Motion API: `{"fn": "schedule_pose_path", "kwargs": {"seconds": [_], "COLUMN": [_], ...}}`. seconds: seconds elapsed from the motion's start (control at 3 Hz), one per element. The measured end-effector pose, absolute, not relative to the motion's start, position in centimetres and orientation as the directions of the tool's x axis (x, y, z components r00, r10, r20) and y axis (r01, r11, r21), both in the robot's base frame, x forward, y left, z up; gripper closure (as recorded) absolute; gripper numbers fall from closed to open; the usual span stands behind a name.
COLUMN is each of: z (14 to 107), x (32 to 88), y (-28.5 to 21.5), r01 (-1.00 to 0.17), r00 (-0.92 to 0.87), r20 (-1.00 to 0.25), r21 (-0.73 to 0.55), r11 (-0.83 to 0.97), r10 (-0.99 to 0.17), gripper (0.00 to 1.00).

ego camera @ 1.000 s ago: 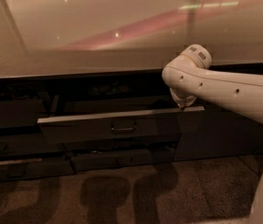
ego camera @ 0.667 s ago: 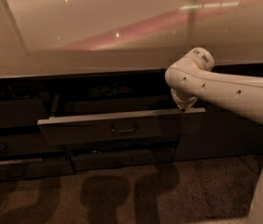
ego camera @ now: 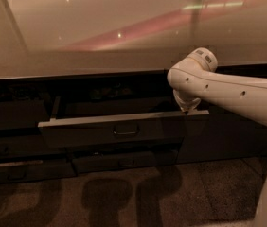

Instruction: Open top drawer

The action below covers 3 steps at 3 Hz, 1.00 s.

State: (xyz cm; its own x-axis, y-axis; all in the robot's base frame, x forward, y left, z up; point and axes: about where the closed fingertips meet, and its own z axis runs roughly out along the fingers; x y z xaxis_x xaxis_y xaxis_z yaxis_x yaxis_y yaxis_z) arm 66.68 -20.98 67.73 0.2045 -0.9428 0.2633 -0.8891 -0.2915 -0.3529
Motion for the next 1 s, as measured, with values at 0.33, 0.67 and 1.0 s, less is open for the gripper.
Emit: {"fn": "schedule_pose_path", "kwargs": {"seconds": [0.33, 0.67, 1.0], "z": [68.9, 67.2, 67.2], "x": [65.3, 61.7, 61.7], "y": [-18.3, -18.0, -18.0], "r01": [-0.858, -0.867, -0.867], "r00": [0.221, 0.211, 0.211], "r20": [0.299, 0.344, 0.344], "r21": [-0.394, -0.366, -0.366], "r11": [-0.331, -0.338, -0.338], "r10": [-0.928, -0.915, -0.915], "gripper": [1.0, 1.0, 1.0]}}
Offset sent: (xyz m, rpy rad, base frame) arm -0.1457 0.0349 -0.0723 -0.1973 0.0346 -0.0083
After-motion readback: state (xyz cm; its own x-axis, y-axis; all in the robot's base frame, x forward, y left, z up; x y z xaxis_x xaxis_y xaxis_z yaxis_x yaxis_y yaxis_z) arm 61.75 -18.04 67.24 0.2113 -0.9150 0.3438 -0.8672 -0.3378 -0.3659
